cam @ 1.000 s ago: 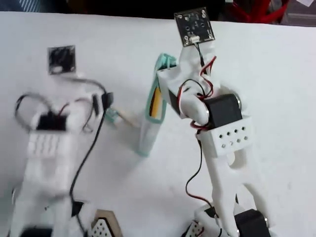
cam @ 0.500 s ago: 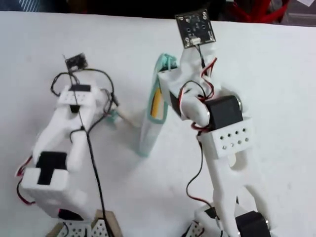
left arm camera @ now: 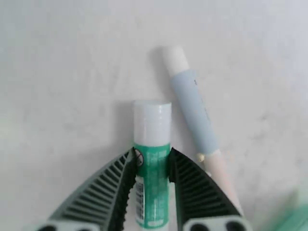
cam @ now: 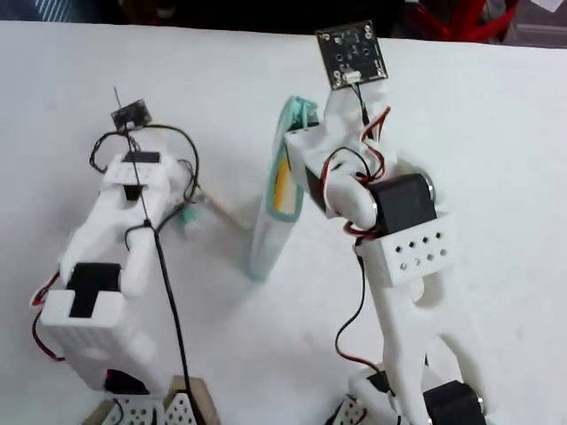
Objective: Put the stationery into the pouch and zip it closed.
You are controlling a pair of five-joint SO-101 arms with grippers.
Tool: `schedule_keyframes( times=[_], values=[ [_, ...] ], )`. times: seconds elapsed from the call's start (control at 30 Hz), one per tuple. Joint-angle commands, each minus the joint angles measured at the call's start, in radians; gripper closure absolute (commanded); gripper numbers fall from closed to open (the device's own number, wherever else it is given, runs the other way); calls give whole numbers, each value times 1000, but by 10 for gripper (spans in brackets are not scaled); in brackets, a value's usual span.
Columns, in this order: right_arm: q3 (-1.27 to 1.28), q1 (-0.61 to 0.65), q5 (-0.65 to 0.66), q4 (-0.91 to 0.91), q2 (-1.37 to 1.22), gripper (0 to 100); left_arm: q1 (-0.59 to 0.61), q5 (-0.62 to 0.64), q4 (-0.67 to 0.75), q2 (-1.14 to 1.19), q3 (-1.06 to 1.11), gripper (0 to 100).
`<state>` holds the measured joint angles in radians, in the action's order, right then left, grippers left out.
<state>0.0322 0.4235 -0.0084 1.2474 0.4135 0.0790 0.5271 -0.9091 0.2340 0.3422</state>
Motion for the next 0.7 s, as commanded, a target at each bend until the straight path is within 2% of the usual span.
schedule_keyframes(
  times=[0.0, 0.1, 0.33, 0.57, 0.67],
  values=[
    [5, 1, 12, 7, 5, 980, 5, -40, -68, -130, -57, 963],
    [6, 4, 12, 7, 5, 980, 5, -63, -135, -251, -84, 963],
    [8, -2, 11, 8, 5, 980, -36, -221, -356, -682, -184, 963],
    [8, -1, 8, 12, 5, 980, -259, -347, -387, -1230, -190, 963],
    [8, -2, 9, 12, 5, 980, -375, -376, -330, -1411, -140, 963]
  ],
)
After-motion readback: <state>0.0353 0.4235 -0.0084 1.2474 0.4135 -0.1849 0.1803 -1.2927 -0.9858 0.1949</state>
